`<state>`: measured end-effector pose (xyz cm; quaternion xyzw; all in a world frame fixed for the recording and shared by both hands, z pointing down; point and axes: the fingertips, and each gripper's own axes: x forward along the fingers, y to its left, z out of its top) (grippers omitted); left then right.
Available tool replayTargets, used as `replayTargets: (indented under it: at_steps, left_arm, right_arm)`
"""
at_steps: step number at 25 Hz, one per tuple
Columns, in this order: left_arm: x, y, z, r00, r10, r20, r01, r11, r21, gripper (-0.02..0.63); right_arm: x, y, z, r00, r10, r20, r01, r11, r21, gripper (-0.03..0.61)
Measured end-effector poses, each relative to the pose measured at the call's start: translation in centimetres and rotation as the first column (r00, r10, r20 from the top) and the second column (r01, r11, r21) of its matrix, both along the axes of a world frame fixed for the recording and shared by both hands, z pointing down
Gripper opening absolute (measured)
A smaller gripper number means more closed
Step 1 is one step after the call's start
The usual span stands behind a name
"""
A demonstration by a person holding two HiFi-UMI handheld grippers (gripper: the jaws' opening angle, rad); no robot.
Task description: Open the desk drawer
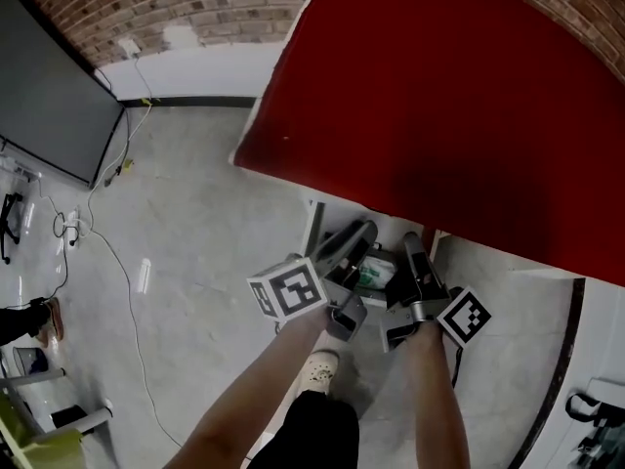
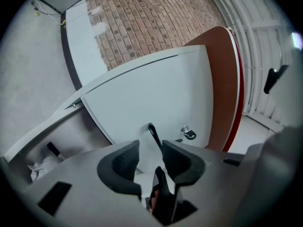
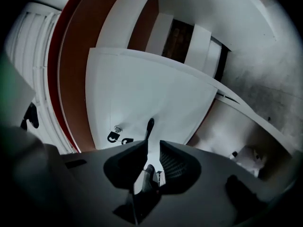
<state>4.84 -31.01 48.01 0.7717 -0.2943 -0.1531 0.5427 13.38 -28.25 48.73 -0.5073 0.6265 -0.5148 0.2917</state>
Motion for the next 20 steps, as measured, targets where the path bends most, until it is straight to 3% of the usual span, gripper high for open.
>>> replayTargets:
  at_steps: [4,8,13,15,18,20]
  left_arm:
    - [0.8,-1.0,-0.4,0.997,-0.013,-0.082,0.012,1.0,-0.012,0.154]
    - [1.6,-1.9,-0.7,0.994,-0.018,-0.112,0.016,1.0,-0.026,0.163]
    - [1.4,-2.5,0.2,0.997,-0.031,-0.072,0.026,0.997,-0.068,0.147]
    - [1.4,-2.4,0.4,0.997,-0.024,-0.076,0.019,0.997,-0.071,0.132]
    - [1.5,-2.4,0.2,0.998,-0.01,-0.064,0.006,0.998,-0.06,0.129]
    - [1.7,-2.4,-0.1,0.998,0.002,-0.068,-0.006,0.999,-0.052,0.102]
  right_arm:
    - [0.5,-1.2,-0.2,0.999,0.002,-0.035,-0.001,1.0,0.009,0.091]
    - [0.5,-2.2,-0.2,0.993,0.047,0.113,-0.048,0.999,0.006,0.112]
    - [0.0,-3.2,-0.2,0.959,0.098,0.265,-0.105,0.994,0.011,0.094]
    - [0.0,-3.1,-0.5,0.96,0.1,0.262,-0.113,0.993,0.036,0.057]
    - [0.1,-3.2,-0.7,0.977,0.091,0.192,-0.101,0.994,0.047,0.046]
    - [0.2,-3.2,-0.7,0.976,0.096,0.195,-0.106,0.994,0.04,0.043]
